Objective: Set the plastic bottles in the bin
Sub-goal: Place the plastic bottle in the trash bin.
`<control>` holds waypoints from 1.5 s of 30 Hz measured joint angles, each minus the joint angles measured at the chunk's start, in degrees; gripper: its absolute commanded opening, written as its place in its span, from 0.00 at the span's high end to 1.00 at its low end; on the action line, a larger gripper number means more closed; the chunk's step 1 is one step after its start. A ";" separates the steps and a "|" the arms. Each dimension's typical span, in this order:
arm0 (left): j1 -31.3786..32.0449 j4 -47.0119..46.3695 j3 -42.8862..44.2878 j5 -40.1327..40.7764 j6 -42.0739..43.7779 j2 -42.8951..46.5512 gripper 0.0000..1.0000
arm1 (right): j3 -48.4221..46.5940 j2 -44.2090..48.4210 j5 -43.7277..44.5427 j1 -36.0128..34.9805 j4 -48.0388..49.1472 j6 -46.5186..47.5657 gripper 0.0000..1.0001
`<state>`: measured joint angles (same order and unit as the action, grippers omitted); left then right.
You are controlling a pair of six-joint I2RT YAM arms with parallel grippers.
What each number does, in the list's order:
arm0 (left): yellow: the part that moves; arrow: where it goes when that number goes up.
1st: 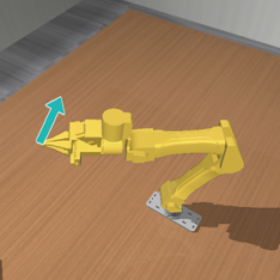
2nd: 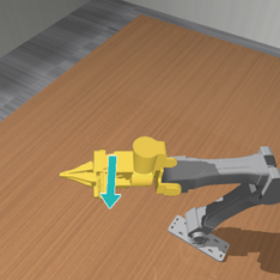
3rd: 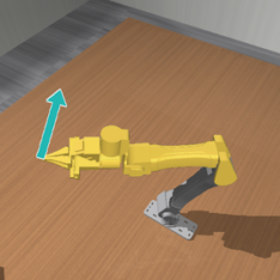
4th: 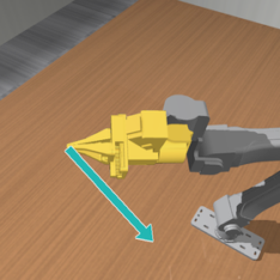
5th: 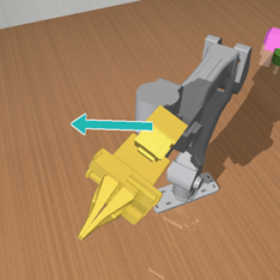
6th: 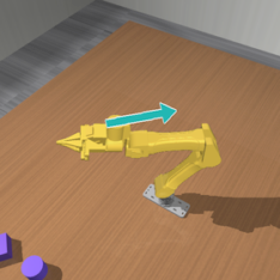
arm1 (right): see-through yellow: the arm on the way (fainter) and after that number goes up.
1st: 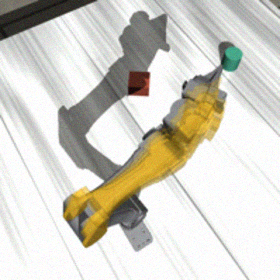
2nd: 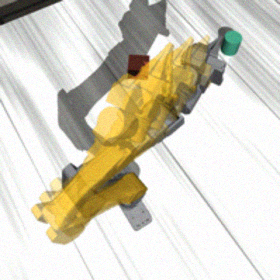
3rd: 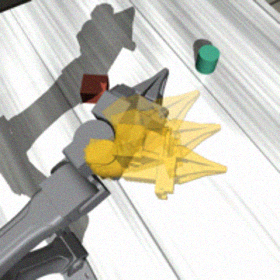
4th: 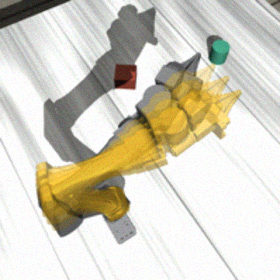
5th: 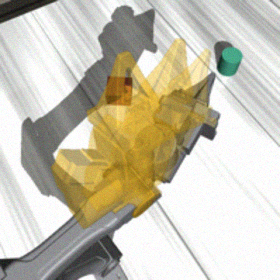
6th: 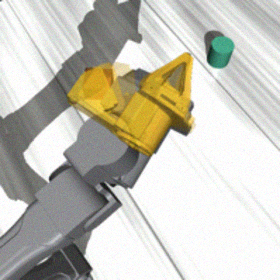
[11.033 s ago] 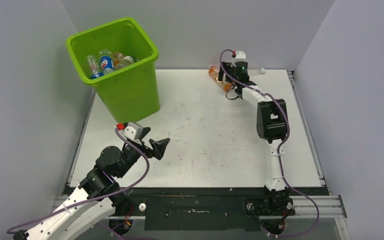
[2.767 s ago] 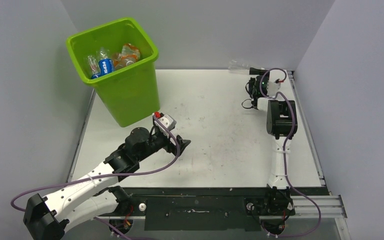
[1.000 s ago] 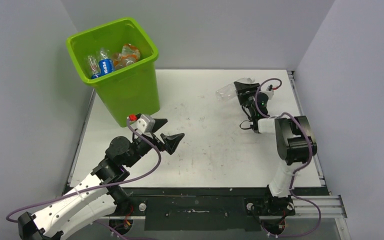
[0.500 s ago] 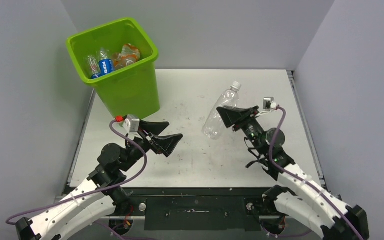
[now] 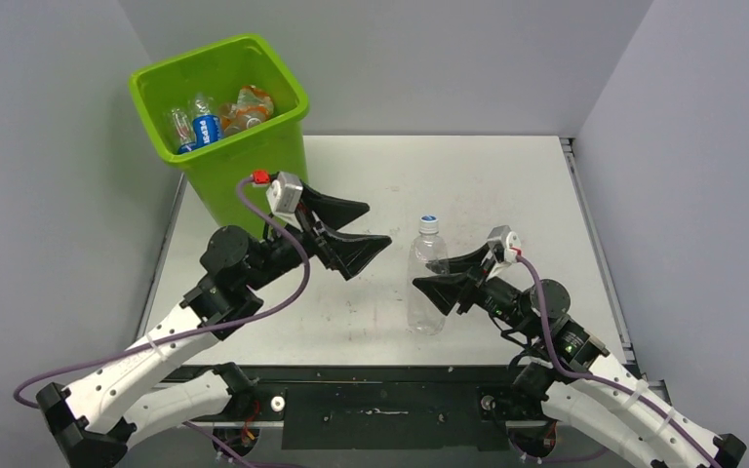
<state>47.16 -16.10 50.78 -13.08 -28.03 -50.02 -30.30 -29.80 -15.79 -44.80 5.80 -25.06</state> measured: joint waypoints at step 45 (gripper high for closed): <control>3.34 17.86 17.75 -6.91 0.04 -20.00 1.00 | -5.57 -2.78 -4.07 -1.11 -8.33 5.09 0.10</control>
<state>50.50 1.76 68.53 -19.99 -27.99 -70.02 -35.88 -32.58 -19.86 -45.91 -2.52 -19.97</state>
